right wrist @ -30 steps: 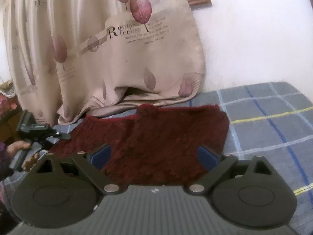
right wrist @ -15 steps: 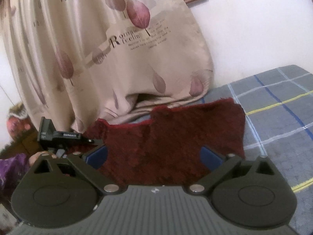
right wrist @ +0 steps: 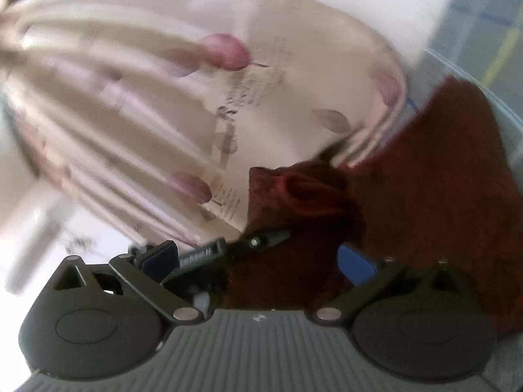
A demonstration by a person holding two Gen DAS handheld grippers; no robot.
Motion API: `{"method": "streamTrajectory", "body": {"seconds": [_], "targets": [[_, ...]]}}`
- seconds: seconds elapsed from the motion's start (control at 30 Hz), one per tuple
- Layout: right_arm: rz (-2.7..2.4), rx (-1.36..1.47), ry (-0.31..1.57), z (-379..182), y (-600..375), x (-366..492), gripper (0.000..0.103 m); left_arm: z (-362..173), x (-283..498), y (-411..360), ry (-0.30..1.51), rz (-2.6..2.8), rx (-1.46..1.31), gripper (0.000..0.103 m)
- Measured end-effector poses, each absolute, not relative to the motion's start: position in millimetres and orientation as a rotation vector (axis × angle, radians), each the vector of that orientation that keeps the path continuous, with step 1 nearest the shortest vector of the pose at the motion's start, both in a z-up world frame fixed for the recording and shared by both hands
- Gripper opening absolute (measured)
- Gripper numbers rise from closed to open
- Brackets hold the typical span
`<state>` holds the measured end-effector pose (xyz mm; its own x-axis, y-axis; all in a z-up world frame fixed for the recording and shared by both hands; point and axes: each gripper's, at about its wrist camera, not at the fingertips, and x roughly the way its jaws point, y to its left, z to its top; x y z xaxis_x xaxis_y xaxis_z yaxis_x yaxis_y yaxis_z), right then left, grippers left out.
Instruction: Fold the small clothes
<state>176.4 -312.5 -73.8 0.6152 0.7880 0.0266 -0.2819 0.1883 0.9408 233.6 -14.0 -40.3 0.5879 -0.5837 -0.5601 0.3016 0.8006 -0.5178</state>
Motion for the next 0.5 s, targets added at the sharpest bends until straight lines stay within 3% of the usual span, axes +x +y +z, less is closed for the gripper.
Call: {"method": "streamTrajectory", "body": {"seconds": [0.17, 0.4, 0.5], "targets": [[0.826, 1.308, 0.645, -97.0, -316.3, 195.0, 0.103, -61.1, 194.2, -41.4, 0.625, -0.496, -0.24, 0.034], [0.809, 1.323, 0.796, -105.4, -303.6, 222.2, 0.098, -78.5, 170.1, -69.7, 0.516, -0.577, -0.057, 0.07], [0.795, 1.201, 0.842, -89.4, -295.2, 232.6, 0.091, -80.4, 167.8, -77.1, 0.5, -0.58, -0.029, 0.076]]}}
